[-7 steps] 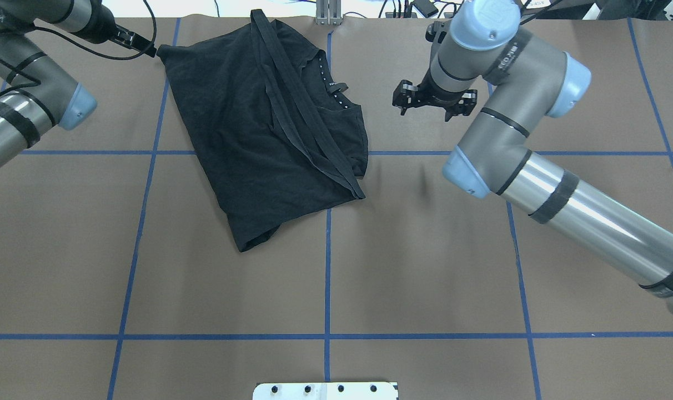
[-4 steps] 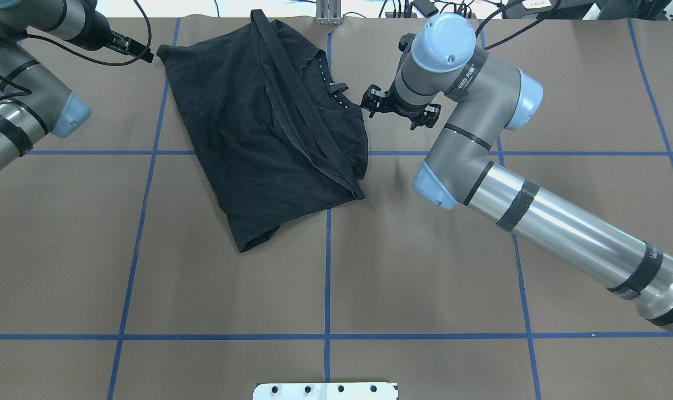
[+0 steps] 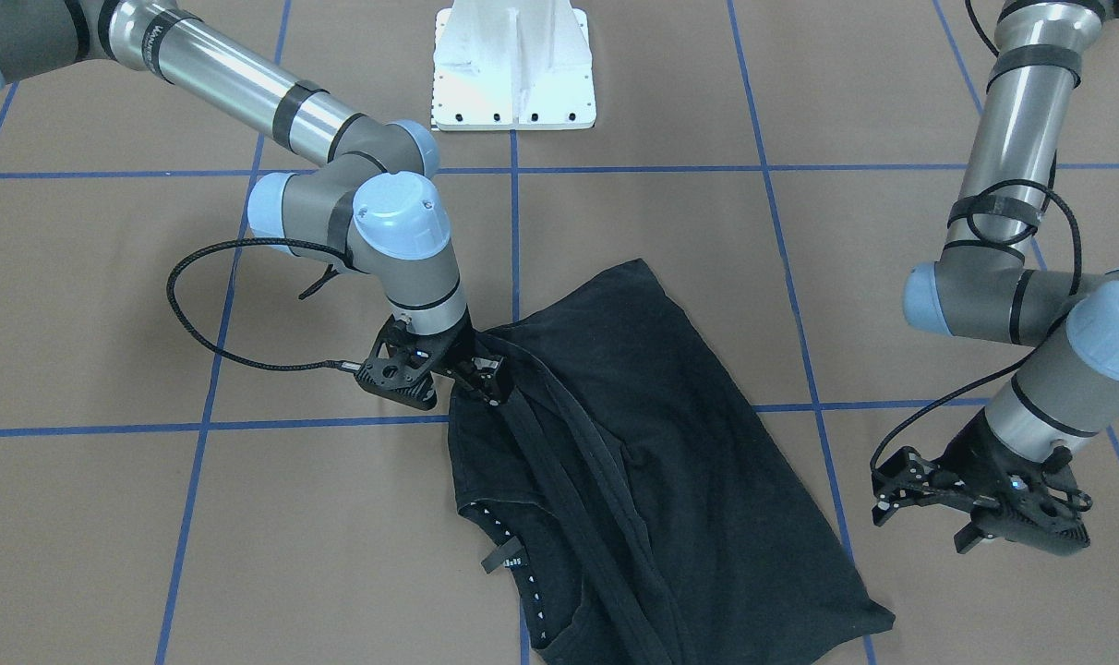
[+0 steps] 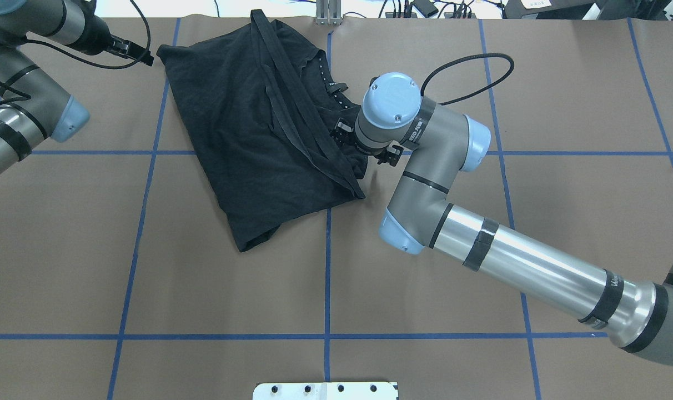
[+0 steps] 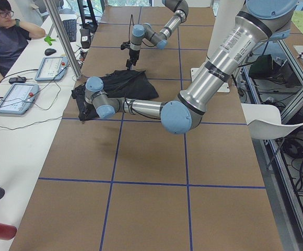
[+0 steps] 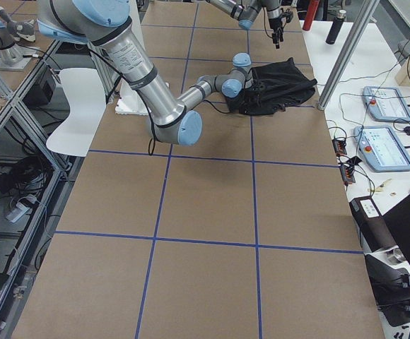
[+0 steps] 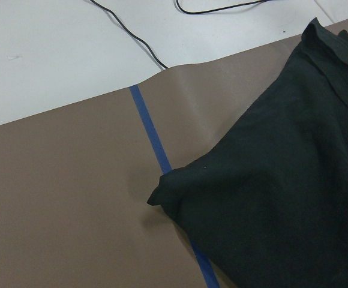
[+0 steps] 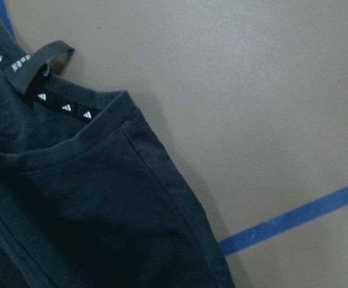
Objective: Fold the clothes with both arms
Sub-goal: 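Move the right gripper onto the shirt's collar edge and grasp it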
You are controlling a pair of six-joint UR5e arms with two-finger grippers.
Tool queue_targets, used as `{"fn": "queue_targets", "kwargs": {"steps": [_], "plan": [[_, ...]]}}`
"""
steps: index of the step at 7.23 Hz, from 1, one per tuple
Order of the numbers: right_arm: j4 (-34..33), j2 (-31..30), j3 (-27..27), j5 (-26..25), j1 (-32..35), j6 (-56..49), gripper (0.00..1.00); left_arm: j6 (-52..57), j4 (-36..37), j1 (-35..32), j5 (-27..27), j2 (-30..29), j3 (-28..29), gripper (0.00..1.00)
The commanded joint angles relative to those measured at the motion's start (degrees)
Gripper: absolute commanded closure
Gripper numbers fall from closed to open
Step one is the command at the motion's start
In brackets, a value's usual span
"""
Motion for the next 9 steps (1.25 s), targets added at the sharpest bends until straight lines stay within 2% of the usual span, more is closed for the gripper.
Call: {"fn": "queue_targets", "kwargs": {"steps": [1,3,4,5,6,7,9], "plan": [[-0.1,-0.03,-0.23,-0.65,-1.72,0.81,0.04,-0.1,-0.05,0.04,0.0,0.2,-0.06,0.0],[-0.1,-0.03,-0.23,-0.91,-2.42,0.81,0.06,-0.1,-0.05,0.04,0.0,0.38,-0.06,0.0],[-0.1,-0.03,-0.23,-1.7,-2.69,0.73,0.15,-0.1,-0.05,0.04,0.0,0.38,-0.06,0.0],[-0.01,0.15,-0.23,-1.79,-2.78,0.29,0.39,-0.1,-0.05,0.12,0.0,0.38,0.03,0.0],[-0.18,0.59,-0.23,-1.79,-2.69,0.11,0.82,-0.1,-0.05,0.13,0.0,0.47,0.12,0.0],[-0.1,0.68,-0.15,-1.71,-2.51,0.02,1.0,-0.1,-0.05,0.13,0.0,0.47,0.12,0.0],[-0.1,0.59,0.03,-1.18,-1.73,-0.24,1.0,-0.1,-0.05,0.13,0.0,0.47,0.12,0.0]]}}
